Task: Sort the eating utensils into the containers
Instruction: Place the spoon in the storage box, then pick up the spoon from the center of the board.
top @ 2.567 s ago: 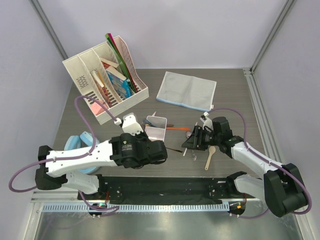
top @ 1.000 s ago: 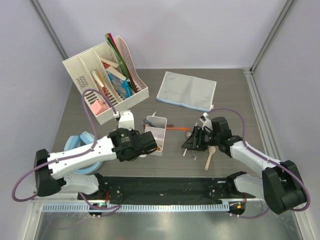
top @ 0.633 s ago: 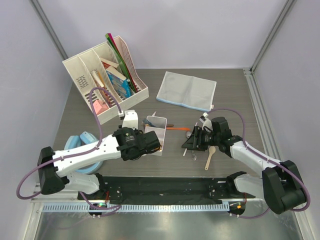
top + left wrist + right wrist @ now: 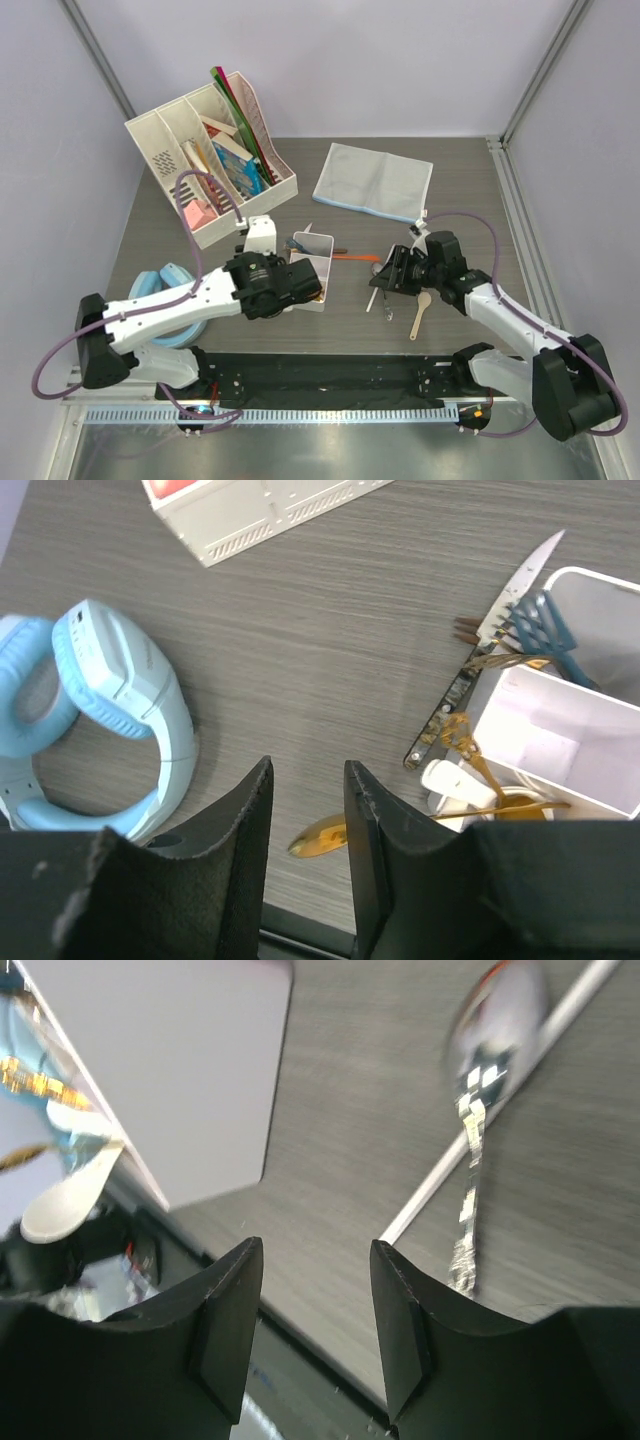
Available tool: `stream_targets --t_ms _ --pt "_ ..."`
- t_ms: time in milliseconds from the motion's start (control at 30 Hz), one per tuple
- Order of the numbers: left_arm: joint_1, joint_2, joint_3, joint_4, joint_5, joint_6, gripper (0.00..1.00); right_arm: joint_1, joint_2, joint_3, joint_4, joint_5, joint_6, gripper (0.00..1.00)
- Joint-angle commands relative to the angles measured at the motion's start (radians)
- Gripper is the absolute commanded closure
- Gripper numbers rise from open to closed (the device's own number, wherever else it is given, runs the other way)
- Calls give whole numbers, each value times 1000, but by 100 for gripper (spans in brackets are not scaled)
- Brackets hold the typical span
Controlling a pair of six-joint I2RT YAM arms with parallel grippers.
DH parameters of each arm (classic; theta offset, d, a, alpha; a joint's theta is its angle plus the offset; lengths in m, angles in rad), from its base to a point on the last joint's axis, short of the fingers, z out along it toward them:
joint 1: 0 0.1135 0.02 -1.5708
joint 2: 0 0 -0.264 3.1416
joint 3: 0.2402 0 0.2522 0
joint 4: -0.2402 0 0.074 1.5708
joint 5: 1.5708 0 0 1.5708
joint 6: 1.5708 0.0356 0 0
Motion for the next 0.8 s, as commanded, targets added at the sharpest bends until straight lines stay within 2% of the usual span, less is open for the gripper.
stream_targets --t_ms 0,100,233,300,433,567,767 --pt "1 129 81 95 -11 125 66 2 -69 103 -72 244 -15 47" --pt "1 185 119 78 -23 106 66 4 -70 163 -137 341 -54 45" --pt "1 136 69 79 -37 88 62 4 0 206 -233 372 -74 45" --pt "1 95 32 96 -29 82 62 4 46 193 -228 371 -71 46" --pt "1 -35 -106 171 6 89 62 10 130 156 -155 364 -81 56" --pt "1 -158 -207 279 26 138 62 53 212 163 -112 392 -92 55" --pt "3 -175 -249 309 23 171 61 116 282 194 -104 478 -84 51"
